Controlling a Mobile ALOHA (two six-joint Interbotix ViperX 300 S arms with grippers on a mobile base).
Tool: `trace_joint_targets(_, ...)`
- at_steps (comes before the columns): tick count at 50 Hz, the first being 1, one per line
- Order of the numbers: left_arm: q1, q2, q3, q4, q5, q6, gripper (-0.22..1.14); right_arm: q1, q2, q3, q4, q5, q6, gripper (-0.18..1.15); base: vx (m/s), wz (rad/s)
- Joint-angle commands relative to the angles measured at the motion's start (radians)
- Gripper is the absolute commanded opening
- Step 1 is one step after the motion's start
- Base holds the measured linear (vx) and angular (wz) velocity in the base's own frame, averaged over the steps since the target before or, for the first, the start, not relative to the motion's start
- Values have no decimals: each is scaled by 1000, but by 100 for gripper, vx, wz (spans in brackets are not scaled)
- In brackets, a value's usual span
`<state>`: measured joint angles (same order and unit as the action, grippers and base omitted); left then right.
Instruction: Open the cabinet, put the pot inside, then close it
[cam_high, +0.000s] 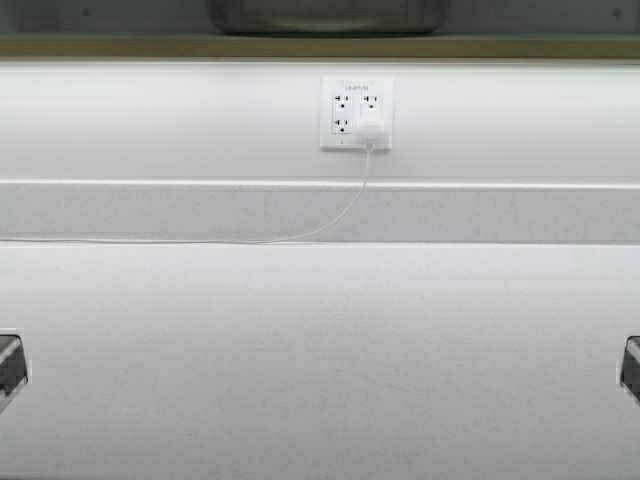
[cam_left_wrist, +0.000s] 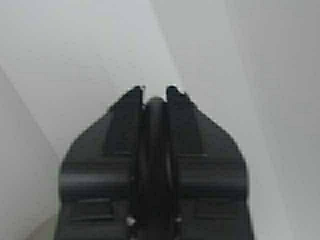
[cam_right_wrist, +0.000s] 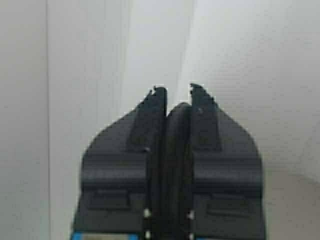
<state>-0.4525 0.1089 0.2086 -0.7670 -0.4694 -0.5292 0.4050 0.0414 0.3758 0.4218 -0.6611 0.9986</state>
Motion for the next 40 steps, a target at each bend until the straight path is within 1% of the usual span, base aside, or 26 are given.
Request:
trace_joint_targets(1,-109,-17,-2,21,18,-72,8,91,-8,-41,-43,9,28,23,0,0)
trace_joint_targets(4,-112,-26,12,23,-21,-91,16,91,-8,-41,-43,8,28,45,0,0)
trace_joint_targets(9,-115,-44,46,28,-129,-127,51,91,-9,-37,-40,-11,35,88,0,0)
trace_joint_targets(11,-115,-49,57,28,-161,-141,66,91,-9,-37,-35,-14,44,102,0,0)
trace_joint_targets(12,-115,-52,63,28,-175,-149,74,91,-9,-35,-31,-14,43,106,0,0)
trace_joint_targets(14,-115,-52,69,28,-195,-161,88,91,-9,-35,-17,-18,40,107,0,0)
trace_joint_targets(16,-110,-54,77,28,-204,-178,100,91,-9,-34,-2,-18,34,105,0,0)
trace_joint_targets(18,-110,-54,78,28,-210,-190,106,91,-6,-37,5,-18,25,103,0,0)
trace_joint_targets(24,-109,-51,89,28,-232,-216,102,78,-8,-34,11,-20,25,104,0,-1)
trace_joint_targets(30,-104,-60,121,28,-293,-225,102,51,-23,2,11,-20,23,104,0,0)
trace_joint_targets(40,-37,-121,219,25,-327,-239,102,-20,-71,91,3,-20,20,104,0,0)
